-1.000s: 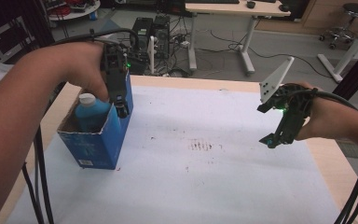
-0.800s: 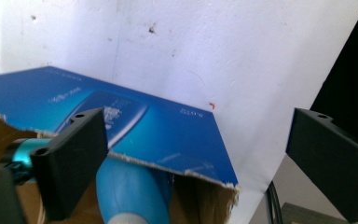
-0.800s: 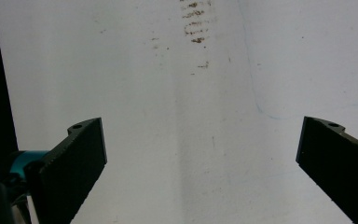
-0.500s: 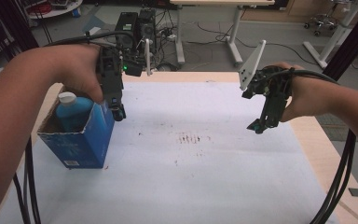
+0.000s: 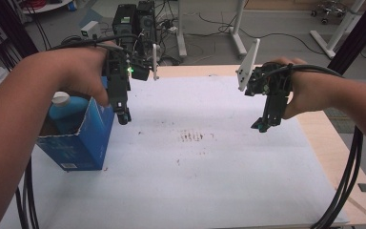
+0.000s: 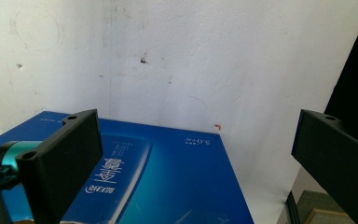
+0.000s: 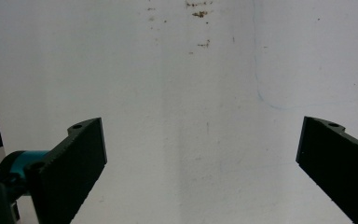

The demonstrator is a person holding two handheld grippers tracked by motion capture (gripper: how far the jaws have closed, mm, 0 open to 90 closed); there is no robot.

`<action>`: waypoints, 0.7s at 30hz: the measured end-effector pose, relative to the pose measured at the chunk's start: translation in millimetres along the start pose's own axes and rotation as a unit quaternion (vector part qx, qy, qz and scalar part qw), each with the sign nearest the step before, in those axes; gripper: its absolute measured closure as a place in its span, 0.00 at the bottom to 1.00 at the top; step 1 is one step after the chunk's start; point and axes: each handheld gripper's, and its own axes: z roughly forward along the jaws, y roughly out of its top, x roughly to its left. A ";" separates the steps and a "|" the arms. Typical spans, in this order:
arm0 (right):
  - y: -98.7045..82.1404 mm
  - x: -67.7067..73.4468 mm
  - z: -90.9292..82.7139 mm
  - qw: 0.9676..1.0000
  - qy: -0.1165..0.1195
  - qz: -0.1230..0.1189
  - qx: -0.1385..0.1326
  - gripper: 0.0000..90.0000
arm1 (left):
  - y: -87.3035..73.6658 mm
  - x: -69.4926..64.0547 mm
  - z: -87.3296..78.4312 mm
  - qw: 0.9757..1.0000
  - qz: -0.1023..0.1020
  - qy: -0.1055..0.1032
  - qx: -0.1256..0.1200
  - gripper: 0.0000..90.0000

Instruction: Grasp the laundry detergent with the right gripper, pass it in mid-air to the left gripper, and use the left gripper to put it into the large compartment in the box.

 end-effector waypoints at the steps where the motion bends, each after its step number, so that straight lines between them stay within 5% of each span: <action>1: 0.0 0.0 0.0 1.000 0.000 0.000 0.000 0.01 | 0.0 0.0 0.0 1.000 0.000 0.000 0.000 0.02; 21: -3.6 -5.1 10.0 1.000 0.008 0.000 0.013 0.01 | -0.1 0.0 1.3 1.000 -0.001 0.001 -0.005 0.02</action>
